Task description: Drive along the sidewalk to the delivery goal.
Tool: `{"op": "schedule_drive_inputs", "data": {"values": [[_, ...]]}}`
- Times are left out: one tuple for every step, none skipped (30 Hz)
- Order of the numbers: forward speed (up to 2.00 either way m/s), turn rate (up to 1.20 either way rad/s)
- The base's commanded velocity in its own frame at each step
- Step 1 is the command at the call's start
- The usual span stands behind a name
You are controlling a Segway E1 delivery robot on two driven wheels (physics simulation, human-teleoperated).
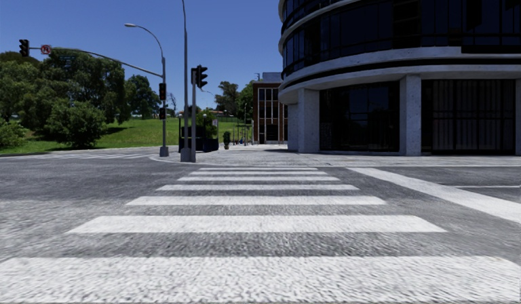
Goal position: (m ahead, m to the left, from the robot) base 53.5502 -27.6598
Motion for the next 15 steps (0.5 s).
{"op": "schedule_drive_inputs", "data": {"values": [[2.00, 0.00], [2.00, 0.00], [2.00, 0.00], [2.00, 0.00], [2.00, 0.00], [2.00, 0.00], [2.00, 0.00], [2.00, 0.00], [2.00, 0.00], [2.00, 0.00], [2.00, 0.00], [2.00, 0.00], [2.00, 0.00], [2.00, 0.00], [2.00, 0.00]]}}
